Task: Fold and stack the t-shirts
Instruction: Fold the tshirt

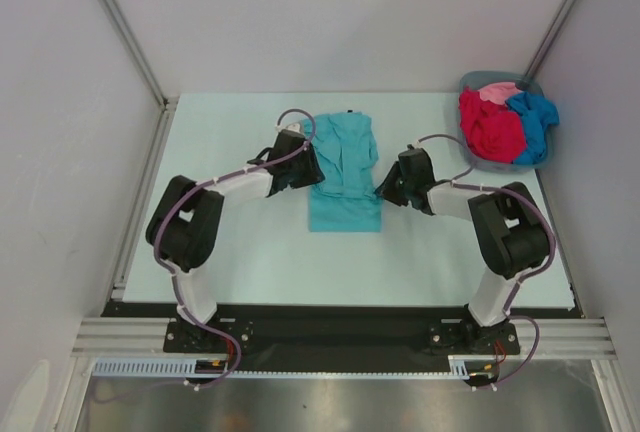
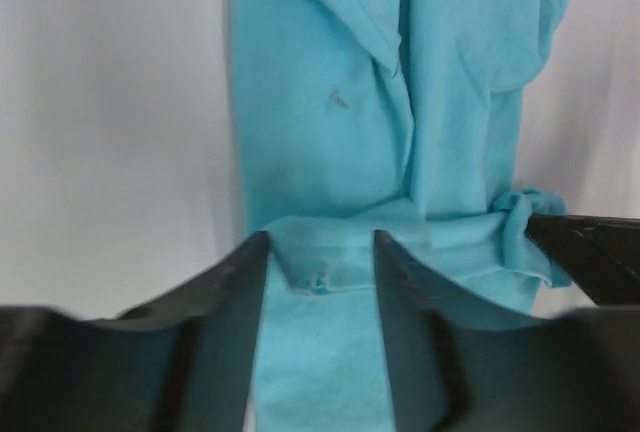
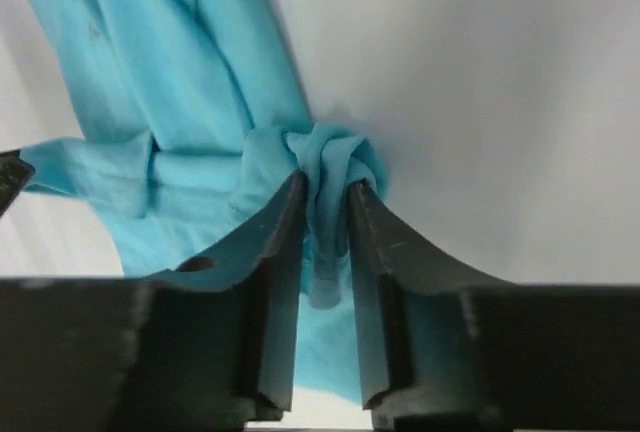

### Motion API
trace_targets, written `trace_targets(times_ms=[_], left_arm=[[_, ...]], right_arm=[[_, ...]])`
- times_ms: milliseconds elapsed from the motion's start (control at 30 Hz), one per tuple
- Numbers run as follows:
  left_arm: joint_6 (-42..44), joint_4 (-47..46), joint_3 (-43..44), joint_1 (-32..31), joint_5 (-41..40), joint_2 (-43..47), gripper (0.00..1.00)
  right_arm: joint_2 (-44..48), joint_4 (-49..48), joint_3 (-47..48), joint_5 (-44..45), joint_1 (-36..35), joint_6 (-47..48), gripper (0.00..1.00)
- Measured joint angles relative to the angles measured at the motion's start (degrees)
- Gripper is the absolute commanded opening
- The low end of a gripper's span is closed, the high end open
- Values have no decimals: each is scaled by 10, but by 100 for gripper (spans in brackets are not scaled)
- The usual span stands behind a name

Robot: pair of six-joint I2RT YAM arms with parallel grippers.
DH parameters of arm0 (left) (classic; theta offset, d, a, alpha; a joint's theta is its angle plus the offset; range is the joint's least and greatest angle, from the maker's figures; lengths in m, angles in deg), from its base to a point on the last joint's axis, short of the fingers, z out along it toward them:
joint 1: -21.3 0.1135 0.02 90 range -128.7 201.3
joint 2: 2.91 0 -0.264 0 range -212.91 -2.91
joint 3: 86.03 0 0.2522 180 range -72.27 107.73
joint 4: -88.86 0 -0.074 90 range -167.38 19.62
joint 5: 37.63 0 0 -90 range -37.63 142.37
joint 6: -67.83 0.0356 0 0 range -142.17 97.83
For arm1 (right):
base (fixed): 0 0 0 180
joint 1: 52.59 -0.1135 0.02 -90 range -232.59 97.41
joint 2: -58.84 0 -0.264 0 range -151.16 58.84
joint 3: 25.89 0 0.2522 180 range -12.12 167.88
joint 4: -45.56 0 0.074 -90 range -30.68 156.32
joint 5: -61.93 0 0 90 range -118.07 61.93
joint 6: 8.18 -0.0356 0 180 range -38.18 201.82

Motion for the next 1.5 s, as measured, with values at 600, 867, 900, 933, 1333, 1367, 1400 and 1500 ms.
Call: trace_targets(times_ms=[600,867,900,933,1333,1367,1400,1500], left_arm=[[29,1,82,0,7,-54,75],[39,28,95,2,1,-39,79],[40,29,88,2,-4,-28,79],[39,29,78,1,-9,-14,81],[-25,-31,-210,-72,-48,209,86],[-31,-33,-226,-78,-48,212,86],[-39,-43,-246,-86,-49,212,86],[-61,-72,-289,-100,-48,209,85]], right_arm=[[-104,-3,209,-29,40,26,41],[-68,23,140,-14,34,26,41],[-51,25,120,-10,33,26,41],[-33,27,101,-5,33,26,41],[169,-14,-128,27,39,15,40],[175,-15,-139,27,39,14,40],[181,-19,-157,27,39,12,40],[195,-41,-210,22,39,3,41]])
